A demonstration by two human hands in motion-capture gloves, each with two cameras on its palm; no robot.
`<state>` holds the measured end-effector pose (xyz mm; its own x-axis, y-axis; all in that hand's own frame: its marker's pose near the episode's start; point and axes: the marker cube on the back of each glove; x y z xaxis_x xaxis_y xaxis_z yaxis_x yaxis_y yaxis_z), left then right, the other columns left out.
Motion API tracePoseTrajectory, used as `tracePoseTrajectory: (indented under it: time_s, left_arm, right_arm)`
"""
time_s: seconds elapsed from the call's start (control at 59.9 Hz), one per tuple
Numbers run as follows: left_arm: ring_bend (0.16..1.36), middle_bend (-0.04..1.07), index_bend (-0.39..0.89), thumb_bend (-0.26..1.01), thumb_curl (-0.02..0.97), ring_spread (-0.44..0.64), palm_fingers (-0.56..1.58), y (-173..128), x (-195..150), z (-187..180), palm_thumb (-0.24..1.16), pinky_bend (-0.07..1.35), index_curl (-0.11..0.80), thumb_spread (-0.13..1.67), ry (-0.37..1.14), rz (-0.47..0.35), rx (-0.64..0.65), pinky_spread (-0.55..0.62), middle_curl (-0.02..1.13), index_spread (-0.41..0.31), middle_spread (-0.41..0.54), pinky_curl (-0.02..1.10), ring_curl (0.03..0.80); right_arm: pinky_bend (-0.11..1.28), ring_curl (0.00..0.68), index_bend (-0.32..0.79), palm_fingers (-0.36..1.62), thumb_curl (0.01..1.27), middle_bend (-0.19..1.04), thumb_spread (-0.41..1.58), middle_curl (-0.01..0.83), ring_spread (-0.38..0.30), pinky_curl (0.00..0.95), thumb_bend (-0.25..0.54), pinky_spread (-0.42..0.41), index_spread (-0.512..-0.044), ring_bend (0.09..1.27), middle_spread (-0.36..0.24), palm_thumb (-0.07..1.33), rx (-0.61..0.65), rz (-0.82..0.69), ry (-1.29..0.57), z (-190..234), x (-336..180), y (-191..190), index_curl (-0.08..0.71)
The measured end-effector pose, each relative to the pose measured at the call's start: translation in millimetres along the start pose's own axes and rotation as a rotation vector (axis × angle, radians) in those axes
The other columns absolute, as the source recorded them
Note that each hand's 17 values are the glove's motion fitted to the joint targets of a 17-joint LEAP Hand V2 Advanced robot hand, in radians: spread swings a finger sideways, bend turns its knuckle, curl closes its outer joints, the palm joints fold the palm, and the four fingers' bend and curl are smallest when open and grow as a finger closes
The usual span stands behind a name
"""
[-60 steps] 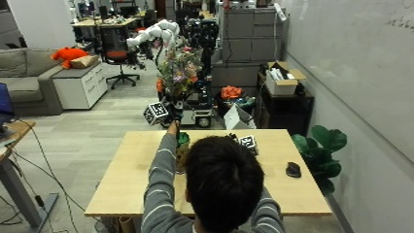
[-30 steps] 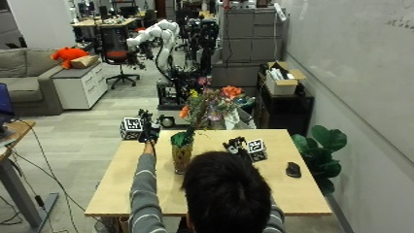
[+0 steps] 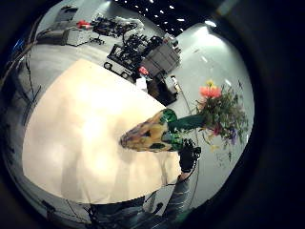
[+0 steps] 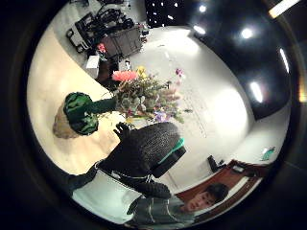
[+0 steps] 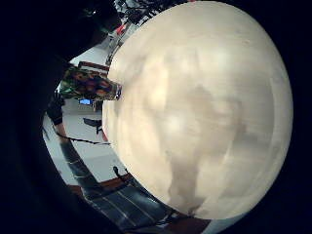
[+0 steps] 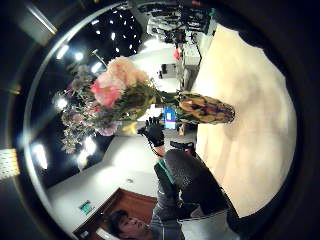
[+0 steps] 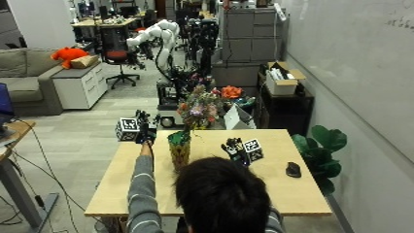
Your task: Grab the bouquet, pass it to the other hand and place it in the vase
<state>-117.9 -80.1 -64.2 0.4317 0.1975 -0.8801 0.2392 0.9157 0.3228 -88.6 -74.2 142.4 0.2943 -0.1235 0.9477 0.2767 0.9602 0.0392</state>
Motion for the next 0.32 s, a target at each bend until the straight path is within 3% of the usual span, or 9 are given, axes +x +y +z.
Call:
tracePoseTrajectory:
  time_s: [0.117,0.167,0.234,0.317]
  left_arm:
    - [0.61,0.2,0.08,-0.04,0.362,0.35,-0.09,-9.5,-22.3,-9.4,0.04,0.42,0.112,0.76,-0.07,-0.073,0.123,0.42,0.32,0.019,0.315,0.32,0.279]
    - [0.61,0.2,0.09,-0.04,0.361,0.35,-0.09,-2.4,-16.8,-17.6,0.04,0.41,0.113,0.76,-0.062,-0.055,0.126,0.42,0.32,0.017,0.312,0.32,0.279]
    - [0.61,0.2,0.09,-0.04,0.361,0.35,-0.08,-4.5,-23.0,-24.0,0.04,0.4,0.115,0.77,0.008,-0.009,0.107,0.42,0.32,0.016,0.31,0.32,0.278]
    - [0.61,0.21,0.09,-0.04,0.359,0.35,-0.07,-18.6,-49.6,-27.9,0.04,0.4,0.118,0.77,-0.083,-0.087,0.162,0.42,0.33,0.016,0.308,0.32,0.274]
  right_arm:
    - [0.44,0.379,0.09,0.4,0.34,0.18,1.01,0.385,-0.12,0.382,-0.031,0.204,-0.359,0.3,-0.16,0.43,0.032,0.032,0.023,-2.3,10.2,-2.1,0.204]
    - [0.44,0.378,0.1,0.4,0.34,0.19,1.02,0.383,-0.115,0.379,-0.028,0.21,-0.362,0.32,-0.161,0.44,0.034,0.064,0.036,-8.9,14.3,-4.9,0.202]
    - [0.44,0.375,0.11,0.41,0.34,0.2,1.01,0.384,-0.111,0.375,-0.028,0.215,-0.365,0.33,-0.163,0.44,0.065,-0.049,0.072,-21.2,13.2,-10.3,0.2]
    - [0.43,0.371,0.11,0.42,0.34,0.21,1.01,0.386,-0.112,0.37,-0.029,0.219,-0.367,0.34,-0.163,0.43,0.178,0.082,0.196,-38.2,25.8,-21.2,0.199]
